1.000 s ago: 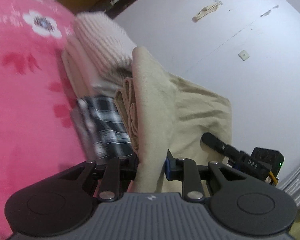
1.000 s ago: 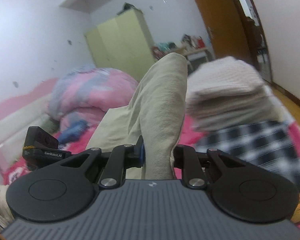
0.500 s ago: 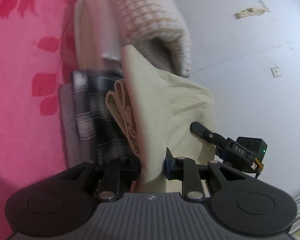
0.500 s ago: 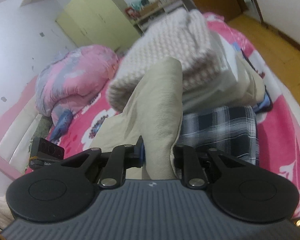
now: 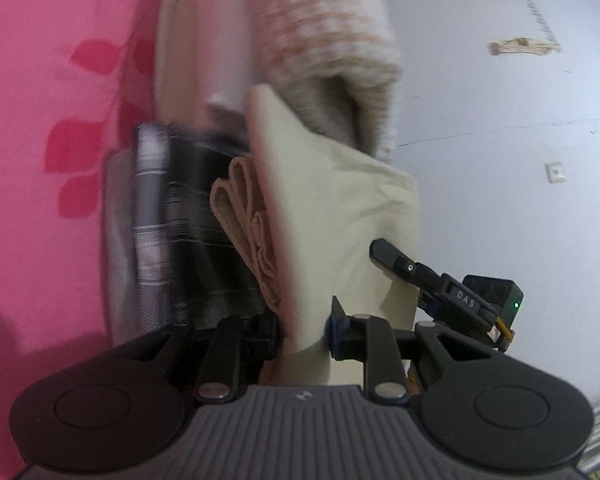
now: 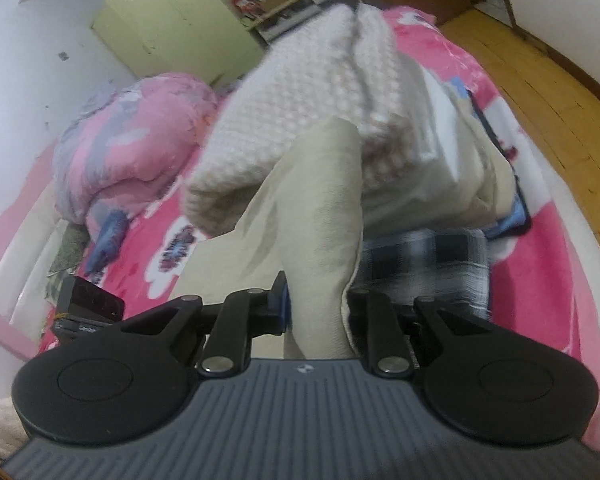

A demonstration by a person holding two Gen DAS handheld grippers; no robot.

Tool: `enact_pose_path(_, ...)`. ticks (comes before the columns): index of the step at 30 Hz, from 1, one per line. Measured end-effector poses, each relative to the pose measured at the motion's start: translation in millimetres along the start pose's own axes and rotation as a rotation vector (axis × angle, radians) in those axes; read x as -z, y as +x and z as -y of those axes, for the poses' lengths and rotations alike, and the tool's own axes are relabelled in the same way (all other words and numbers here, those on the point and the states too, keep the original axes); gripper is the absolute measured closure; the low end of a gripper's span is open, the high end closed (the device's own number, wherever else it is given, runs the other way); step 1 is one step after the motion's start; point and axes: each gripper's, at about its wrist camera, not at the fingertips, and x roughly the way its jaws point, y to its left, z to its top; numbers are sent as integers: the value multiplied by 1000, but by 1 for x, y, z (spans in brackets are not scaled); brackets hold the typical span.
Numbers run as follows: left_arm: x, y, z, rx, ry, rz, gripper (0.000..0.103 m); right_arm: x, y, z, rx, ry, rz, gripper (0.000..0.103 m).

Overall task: Fold clothes
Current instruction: 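Lift the folded trousers with both tools and carry them onto the clothes stack, then open both tools to release the trousers on the stack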

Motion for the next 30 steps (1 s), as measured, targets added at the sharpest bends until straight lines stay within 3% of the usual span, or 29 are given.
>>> enact_pose_path(18, 7, 14, -3, -54, 35, 40, 79, 8, 23, 44, -44, 22, -26, 84)
enact_pose_path(22, 16, 12, -5, -85, 29, 68, 74, 8, 33, 48, -4, 25, -35, 75)
enact_pose_path(28, 37, 10, -2, -114, 64, 141, 72, 14, 34, 44, 48, 29, -12, 73)
enact_pose_path(30, 37, 7, 0, -124, 84, 148, 71, 16, 33, 42, 68, 32, -4, 68)
